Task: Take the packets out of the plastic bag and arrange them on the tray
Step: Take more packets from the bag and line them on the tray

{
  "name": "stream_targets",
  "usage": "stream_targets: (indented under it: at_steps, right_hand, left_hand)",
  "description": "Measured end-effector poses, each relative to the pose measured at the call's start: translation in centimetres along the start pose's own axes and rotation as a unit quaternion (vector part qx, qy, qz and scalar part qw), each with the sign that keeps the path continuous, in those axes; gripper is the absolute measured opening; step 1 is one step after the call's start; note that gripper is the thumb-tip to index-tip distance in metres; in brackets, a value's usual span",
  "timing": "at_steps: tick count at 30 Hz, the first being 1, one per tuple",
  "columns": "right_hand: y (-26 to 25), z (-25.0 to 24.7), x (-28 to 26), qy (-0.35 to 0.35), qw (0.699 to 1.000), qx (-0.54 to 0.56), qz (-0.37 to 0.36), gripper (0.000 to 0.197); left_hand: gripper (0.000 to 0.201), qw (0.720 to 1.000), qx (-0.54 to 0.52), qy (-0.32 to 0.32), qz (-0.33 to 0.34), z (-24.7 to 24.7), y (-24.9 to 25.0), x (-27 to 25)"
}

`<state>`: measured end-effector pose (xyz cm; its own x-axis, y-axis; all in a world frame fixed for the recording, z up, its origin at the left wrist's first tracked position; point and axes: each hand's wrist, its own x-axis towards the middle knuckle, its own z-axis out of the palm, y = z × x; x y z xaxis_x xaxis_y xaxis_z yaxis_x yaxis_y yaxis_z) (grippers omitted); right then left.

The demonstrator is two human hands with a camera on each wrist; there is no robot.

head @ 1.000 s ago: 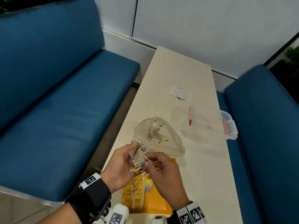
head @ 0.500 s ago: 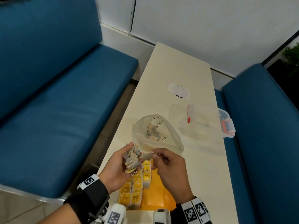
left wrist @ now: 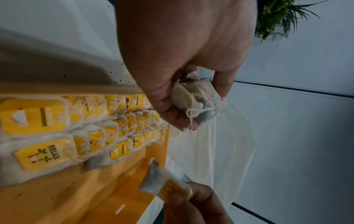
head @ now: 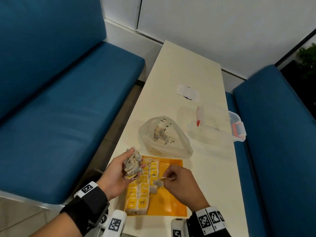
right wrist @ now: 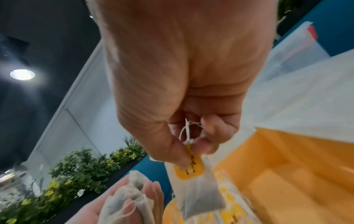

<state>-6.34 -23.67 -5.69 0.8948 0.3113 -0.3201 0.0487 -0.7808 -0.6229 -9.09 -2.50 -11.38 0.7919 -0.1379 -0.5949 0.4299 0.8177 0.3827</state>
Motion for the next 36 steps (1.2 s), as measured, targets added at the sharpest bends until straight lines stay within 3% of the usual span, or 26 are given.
stream_targets:
  at_steps: [5, 8, 19, 36]
  right_hand:
    - [1.5, 1.1, -0.4, -0.003, 0.998, 0.038, 0.041, 0.008]
    - [2.5, 1.9, -0.4, -0.017, 0.998, 0.027, 0.052, 0.016]
    - [4.8, 5.0, 1.3, -0.127, 0.988, -0.017, 0.084, 0.027]
    - [4.7, 7.6, 2.2, 0.003, 0.990, -0.007, 0.138, 0.015]
  left_hand:
    - [0.056, 1.000, 0.012, -0.009, 0.008, -0.2, -0.3, 0.0]
    - [0.053, 1.000, 0.013, -0.011, 0.013, -0.3, -0.4, 0.0]
    - [0.041, 1.000, 0.013, -0.010, 0.022, -0.3, -0.5, 0.1]
    - [0.056, 0.999, 0.037, -0.011, 0.033, -0.8, -1.0, 0.5]
